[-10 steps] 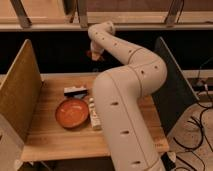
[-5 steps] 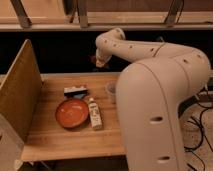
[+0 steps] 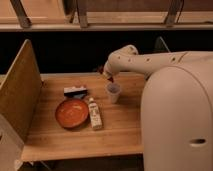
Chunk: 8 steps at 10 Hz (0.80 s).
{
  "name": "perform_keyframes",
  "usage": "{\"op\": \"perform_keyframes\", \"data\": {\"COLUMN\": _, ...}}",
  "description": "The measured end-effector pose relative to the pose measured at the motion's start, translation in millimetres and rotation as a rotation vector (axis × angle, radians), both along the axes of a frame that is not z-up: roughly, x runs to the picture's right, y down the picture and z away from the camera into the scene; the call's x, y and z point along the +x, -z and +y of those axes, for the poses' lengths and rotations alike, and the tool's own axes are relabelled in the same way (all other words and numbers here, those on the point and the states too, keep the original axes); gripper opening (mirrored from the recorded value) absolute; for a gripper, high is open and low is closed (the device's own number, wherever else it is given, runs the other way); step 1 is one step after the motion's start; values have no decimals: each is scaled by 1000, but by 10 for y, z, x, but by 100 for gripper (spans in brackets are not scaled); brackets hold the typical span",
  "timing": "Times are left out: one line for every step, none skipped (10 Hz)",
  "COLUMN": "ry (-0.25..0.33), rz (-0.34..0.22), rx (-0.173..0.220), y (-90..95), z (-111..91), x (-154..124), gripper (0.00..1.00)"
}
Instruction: Place the pepper in the ceramic cup
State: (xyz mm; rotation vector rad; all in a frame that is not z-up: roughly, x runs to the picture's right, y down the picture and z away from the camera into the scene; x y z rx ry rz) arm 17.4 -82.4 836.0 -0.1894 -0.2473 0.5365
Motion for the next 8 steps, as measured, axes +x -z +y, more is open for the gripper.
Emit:
{"op": "perform_keyframes", "data": {"ry": -40, "rz": 2, "rx": -14, "y": -14, "z": 134, "x": 50, "gripper": 0}}
{"op": "perform_keyframes", "data": {"ry": -61, "rz": 1, "rx": -17, "y": -21, "z": 188, "x": 65, "gripper": 0}}
{"op": "perform_keyframes", "data": {"ry": -77, "rz": -4, "rx": -11, "y": -35, "z": 230, "x": 73, "gripper": 0}}
{"op": "perform_keyframes", "data": {"ry": -88, "rz": -10, "rx": 0, "y": -57, "z": 244, "x": 80, "gripper": 0}}
{"op": "perform_keyframes", "data": {"ry": -93, "rz": -14, "rx": 11, "y": -105, "z": 257, "x": 85, "gripper": 0}}
{"op": "perform_keyframes", "data": {"ry": -92, "rz": -13, "rx": 12, "y": -148, "z": 273, "x": 77, "gripper": 0}}
{"op": "perform_keyframes", "data": {"ry": -86, "rz": -5, "rx": 8, "y": -216, "z": 305, "x": 69, "gripper": 0}}
{"op": "perform_keyframes", "data": {"ry": -86, "rz": 4, "rx": 3, "y": -257, "z": 326, "x": 95, "gripper": 0}}
